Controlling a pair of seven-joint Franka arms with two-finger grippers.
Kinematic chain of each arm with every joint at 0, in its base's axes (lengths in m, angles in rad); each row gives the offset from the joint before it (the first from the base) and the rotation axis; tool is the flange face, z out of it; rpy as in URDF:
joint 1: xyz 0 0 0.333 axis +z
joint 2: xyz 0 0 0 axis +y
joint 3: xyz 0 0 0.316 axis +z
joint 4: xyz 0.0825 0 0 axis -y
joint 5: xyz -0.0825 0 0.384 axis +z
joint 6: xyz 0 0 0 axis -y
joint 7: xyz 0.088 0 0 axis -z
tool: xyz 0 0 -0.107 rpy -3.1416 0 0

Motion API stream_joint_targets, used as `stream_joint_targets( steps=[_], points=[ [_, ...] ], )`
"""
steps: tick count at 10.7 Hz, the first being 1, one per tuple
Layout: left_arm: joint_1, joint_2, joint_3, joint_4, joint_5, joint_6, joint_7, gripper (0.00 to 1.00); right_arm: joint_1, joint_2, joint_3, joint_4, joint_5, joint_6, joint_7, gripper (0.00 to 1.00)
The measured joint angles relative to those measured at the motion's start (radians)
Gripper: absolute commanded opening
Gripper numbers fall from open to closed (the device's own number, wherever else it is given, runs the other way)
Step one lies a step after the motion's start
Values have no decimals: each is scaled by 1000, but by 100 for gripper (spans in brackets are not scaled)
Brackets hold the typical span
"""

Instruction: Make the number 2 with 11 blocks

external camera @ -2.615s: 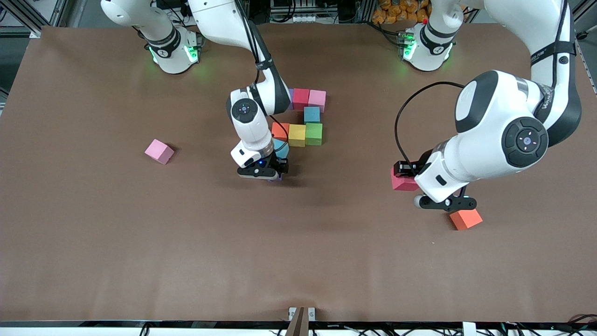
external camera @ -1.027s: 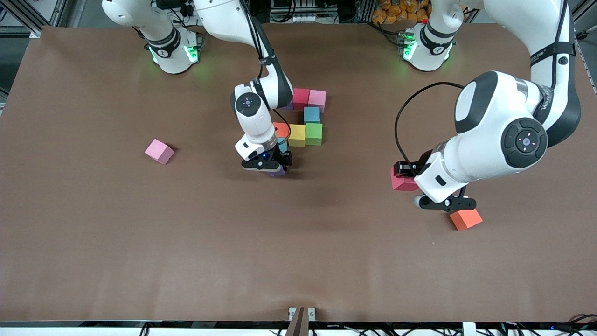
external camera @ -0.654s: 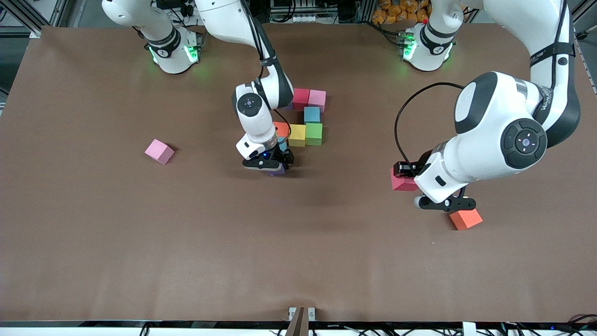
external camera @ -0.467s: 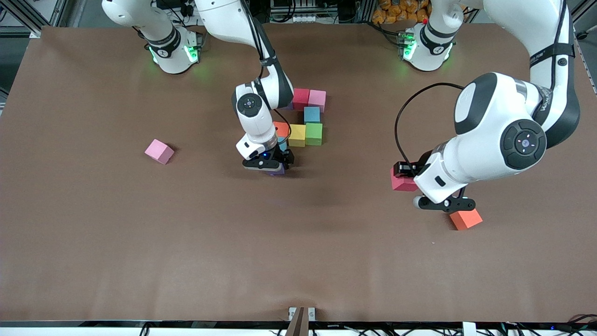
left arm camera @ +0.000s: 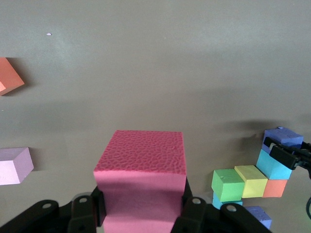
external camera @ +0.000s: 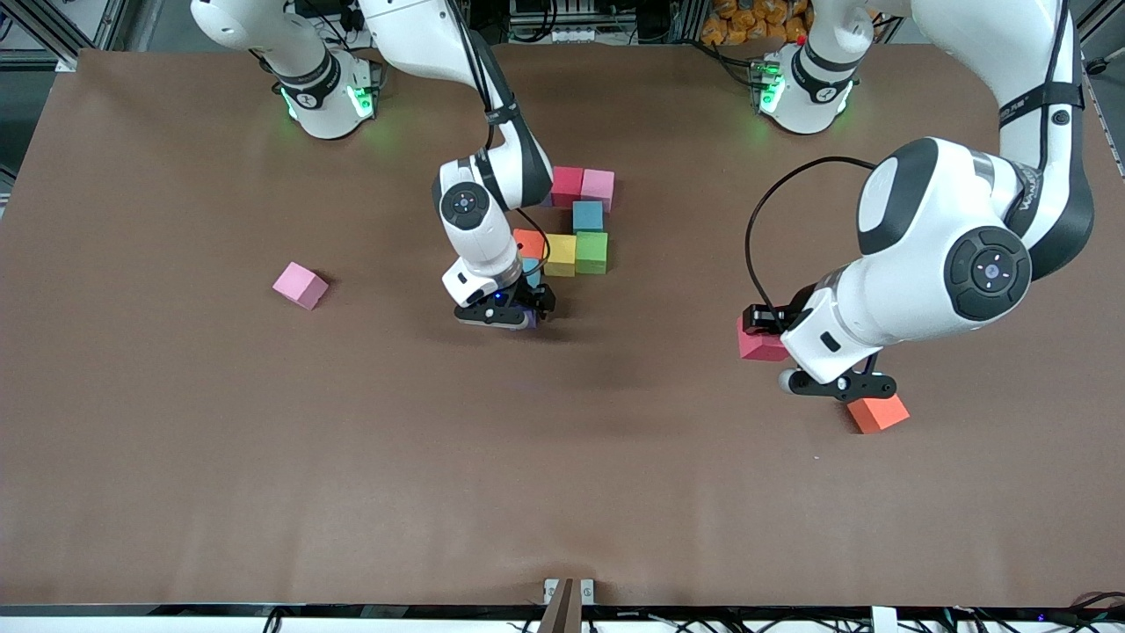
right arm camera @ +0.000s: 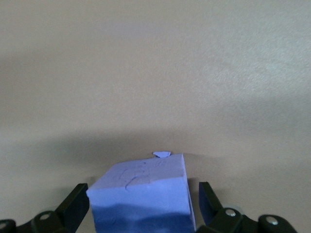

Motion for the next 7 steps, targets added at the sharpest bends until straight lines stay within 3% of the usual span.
stream_joint_targets(
  steps=[4, 7],
  points=[
    [0, 0, 0, 0, 0, 0, 0, 58, 0, -7, -38, 32, -2, -65, -9, 100],
    [0, 0, 0, 0, 0, 0, 0, 57, -7, -8, -117, 66, -4, -171, -143, 100]
  ],
)
